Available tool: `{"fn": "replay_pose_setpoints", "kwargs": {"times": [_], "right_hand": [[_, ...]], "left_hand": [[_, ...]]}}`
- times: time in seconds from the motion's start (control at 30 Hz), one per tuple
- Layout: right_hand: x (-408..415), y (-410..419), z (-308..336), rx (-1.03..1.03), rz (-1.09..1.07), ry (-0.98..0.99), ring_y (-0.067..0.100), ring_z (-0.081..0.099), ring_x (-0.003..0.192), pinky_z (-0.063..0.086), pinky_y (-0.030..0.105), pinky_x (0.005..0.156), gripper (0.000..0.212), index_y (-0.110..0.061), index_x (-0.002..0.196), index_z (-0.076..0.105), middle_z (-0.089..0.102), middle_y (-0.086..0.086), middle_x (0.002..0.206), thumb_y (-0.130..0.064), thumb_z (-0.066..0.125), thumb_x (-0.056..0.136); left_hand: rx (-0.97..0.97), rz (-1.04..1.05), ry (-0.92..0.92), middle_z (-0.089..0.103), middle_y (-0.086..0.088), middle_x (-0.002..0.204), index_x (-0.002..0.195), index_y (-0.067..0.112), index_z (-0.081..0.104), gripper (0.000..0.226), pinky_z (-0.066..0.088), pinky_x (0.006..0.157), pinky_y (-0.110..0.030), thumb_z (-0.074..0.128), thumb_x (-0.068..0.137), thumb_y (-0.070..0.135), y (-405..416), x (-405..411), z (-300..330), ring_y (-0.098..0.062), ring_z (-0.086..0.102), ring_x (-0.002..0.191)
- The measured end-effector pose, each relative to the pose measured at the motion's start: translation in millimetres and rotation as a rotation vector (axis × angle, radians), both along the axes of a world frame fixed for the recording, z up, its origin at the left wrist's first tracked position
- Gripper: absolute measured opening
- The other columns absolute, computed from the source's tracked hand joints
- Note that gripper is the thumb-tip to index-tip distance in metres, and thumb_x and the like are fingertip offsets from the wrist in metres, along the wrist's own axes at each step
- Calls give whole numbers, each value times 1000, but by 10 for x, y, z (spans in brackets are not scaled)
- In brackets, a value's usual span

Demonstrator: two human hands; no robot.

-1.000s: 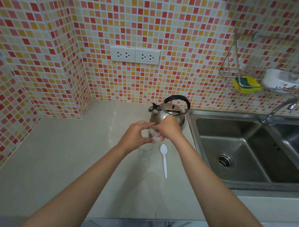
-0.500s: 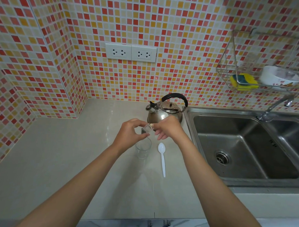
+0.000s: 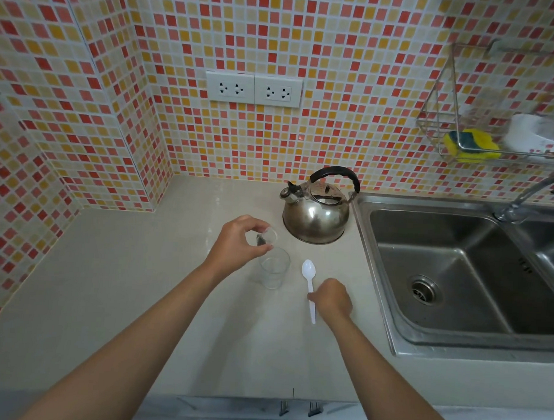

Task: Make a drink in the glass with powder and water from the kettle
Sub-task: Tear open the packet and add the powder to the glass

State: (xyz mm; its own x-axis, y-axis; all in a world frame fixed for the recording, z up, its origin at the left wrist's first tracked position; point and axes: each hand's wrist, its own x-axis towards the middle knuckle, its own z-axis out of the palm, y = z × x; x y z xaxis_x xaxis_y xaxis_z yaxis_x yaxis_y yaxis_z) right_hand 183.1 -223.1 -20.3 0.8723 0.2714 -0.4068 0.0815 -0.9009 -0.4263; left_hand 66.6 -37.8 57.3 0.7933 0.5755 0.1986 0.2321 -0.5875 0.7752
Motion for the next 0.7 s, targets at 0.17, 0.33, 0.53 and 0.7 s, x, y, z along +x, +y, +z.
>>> {"fn": "replay_pose_setpoints", "kwargs": {"times": [0.17,0.33,0.53,0.7], "right_hand": [[8,54,-66,-15,-33,-3,31,68,91,50,30,68,17,-7,95,64,70,11,101,-20,62,84],[117,6,-25,205,-131,67,33,70,75,56,36,64,9,-6,74,64,72,15,84,-9,59,82],[259,-66,425,645,-99,-41,16,54,48,44,25,49,17,-6,94,72,66,6,65,-2,59,83],[104,-74,874,763,146,-204,6,62,71,45,15,64,23,-17,95,77,69,1,78,-3,65,81]], "left_hand": [[-2,-3,10,68,5,99,106,19,71,39,50,86,-18,84,69,21,16,-64,-2,-8,64,93],[15,-5,24,67,5,100,104,22,70,38,44,81,-10,84,68,23,37,-96,5,-7,62,92],[75,-30,71,63,8,97,107,23,68,41,42,74,-6,83,69,26,77,-39,48,-3,59,85],[132,-56,133,58,13,95,108,23,67,41,42,59,1,82,69,28,97,45,95,2,57,79]]}}
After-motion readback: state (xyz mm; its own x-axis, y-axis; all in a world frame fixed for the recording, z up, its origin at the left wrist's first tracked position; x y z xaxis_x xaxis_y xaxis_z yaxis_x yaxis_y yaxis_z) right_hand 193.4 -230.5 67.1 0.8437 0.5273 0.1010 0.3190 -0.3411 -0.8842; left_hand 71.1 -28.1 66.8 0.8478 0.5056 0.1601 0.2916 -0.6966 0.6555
